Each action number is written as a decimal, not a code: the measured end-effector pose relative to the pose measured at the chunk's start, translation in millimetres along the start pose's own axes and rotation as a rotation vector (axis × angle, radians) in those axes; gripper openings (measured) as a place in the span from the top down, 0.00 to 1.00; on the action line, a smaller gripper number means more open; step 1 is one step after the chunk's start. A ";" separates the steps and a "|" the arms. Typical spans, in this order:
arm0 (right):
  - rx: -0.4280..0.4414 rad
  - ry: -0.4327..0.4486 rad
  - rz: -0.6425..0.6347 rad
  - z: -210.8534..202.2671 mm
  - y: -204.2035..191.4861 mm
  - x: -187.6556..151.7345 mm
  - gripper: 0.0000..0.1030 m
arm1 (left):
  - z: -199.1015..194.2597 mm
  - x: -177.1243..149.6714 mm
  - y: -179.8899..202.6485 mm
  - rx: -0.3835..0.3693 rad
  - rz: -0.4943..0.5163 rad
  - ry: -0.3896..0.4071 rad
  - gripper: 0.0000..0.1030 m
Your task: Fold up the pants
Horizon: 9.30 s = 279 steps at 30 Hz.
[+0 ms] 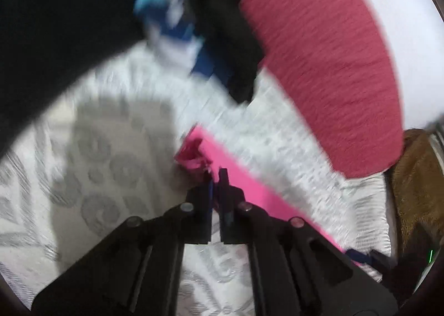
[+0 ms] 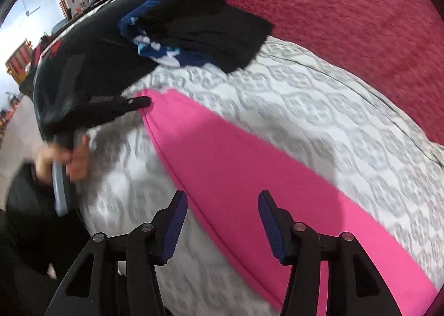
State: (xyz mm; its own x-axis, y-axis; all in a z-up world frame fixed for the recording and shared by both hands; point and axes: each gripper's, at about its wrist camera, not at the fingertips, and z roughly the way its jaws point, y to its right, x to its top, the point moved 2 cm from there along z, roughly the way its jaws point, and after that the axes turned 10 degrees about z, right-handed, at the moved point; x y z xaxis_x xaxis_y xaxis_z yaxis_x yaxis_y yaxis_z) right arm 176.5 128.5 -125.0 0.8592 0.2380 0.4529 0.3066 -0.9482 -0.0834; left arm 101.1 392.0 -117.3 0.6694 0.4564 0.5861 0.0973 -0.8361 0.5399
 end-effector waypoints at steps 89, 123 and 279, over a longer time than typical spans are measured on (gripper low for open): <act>0.304 -0.369 -0.155 183.8 -46.4 149.0 0.79 | 36.3 1.5 -1.0 -0.242 0.070 -0.125 0.60; 0.310 -0.281 -0.218 136.9 -35.6 117.7 0.96 | 9.7 6.8 39.7 0.022 0.234 -0.091 0.94; 0.030 0.032 0.753 -107.4 241.2 -193.4 0.73 | 113.9 -151.4 360.7 -0.052 0.682 -0.499 0.92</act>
State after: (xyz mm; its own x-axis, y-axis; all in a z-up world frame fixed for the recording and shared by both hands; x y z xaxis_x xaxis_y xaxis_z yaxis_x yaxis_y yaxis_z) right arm 40.3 -168.9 -137.4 0.8290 -0.4786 0.2892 -0.3474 -0.8461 -0.4042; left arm 118.7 -13.3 -80.1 0.8172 -0.3410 0.4647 -0.4716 -0.8591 0.1989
